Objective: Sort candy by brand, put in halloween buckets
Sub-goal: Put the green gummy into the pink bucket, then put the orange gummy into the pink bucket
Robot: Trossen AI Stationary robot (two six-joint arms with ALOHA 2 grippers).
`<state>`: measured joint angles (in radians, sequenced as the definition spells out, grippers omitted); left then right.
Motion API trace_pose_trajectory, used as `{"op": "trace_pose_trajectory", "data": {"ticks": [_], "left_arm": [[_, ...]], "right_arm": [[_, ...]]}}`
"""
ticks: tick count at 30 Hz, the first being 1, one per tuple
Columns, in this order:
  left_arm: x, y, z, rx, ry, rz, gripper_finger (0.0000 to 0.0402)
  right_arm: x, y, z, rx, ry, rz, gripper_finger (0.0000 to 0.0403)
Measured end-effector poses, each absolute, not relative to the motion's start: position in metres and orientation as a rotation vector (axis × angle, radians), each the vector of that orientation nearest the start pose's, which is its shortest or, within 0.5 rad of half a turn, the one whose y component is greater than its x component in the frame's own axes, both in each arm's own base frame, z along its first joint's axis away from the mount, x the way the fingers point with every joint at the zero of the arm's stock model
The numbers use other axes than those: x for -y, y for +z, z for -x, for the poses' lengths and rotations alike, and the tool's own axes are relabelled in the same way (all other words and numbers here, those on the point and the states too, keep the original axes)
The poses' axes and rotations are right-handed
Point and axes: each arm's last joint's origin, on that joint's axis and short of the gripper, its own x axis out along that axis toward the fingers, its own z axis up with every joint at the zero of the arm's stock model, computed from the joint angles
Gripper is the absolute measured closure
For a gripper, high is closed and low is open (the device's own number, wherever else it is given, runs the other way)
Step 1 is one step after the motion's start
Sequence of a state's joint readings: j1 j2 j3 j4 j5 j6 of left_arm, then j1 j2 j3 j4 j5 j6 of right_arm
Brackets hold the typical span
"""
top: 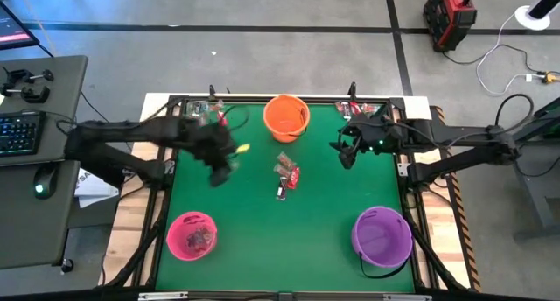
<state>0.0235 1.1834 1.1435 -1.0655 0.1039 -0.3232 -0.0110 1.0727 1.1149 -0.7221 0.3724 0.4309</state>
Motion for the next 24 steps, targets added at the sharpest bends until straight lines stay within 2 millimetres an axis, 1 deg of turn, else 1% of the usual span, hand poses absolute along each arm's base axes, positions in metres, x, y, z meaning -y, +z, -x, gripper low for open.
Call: {"op": "trace_pose_trajectory", "data": {"ticks": [2, 4, 6, 9, 12, 14, 16, 18, 21, 24], "left_arm": [[0.018, 0.316, -0.191, -1.184, 0.048, 0.390, 0.0396], [0.038, 0.319, -0.175, -1.258, -0.001, 0.437, 0.0397], [0.059, 0.320, -0.164, -1.328, -0.056, 0.499, 0.0397], [0.090, 0.320, -0.156, -1.402, -0.141, 0.567, 0.0397], [0.119, 0.315, -0.156, -1.436, -0.187, 0.584, 0.0388], [0.133, 0.308, -0.158, -1.477, -0.186, 0.575, 0.0375], [0.143, 0.300, -0.161, -1.542, -0.169, 0.566, 0.0355], [0.148, 0.292, -0.165, -1.603, -0.150, 0.560, 0.0331], [0.152, 0.283, -0.173, -1.659, -0.151, 0.581, 0.0288], [0.153, 0.281, -0.179, -1.670, -0.202, 0.586, 0.0246]], "right_arm": [[0.017, 0.345, -0.212, -0.583, -0.520, -0.274, 0.0151], [0.021, 0.343, -0.214, -0.594, -0.530, -0.267, 0.0151], [0.025, 0.342, -0.215, -0.602, -0.542, -0.260, 0.0151], [0.030, 0.341, -0.216, -0.612, -0.555, -0.261, 0.0151], [0.035, 0.340, -0.216, -0.615, -0.570, -0.268, 0.0151], [0.038, 0.340, -0.216, -0.615, -0.579, -0.273, 0.0151], [0.040, 0.340, -0.215, -0.615, -0.582, -0.280, 0.0151], [0.042, 0.340, -0.215, -0.617, -0.584, -0.280, 0.0151], [0.044, 0.340, -0.215, -0.619, -0.575, -0.282, 0.0151], [0.044, 0.340, -0.215, -0.625, -0.544, -0.297, 0.0151]]}}
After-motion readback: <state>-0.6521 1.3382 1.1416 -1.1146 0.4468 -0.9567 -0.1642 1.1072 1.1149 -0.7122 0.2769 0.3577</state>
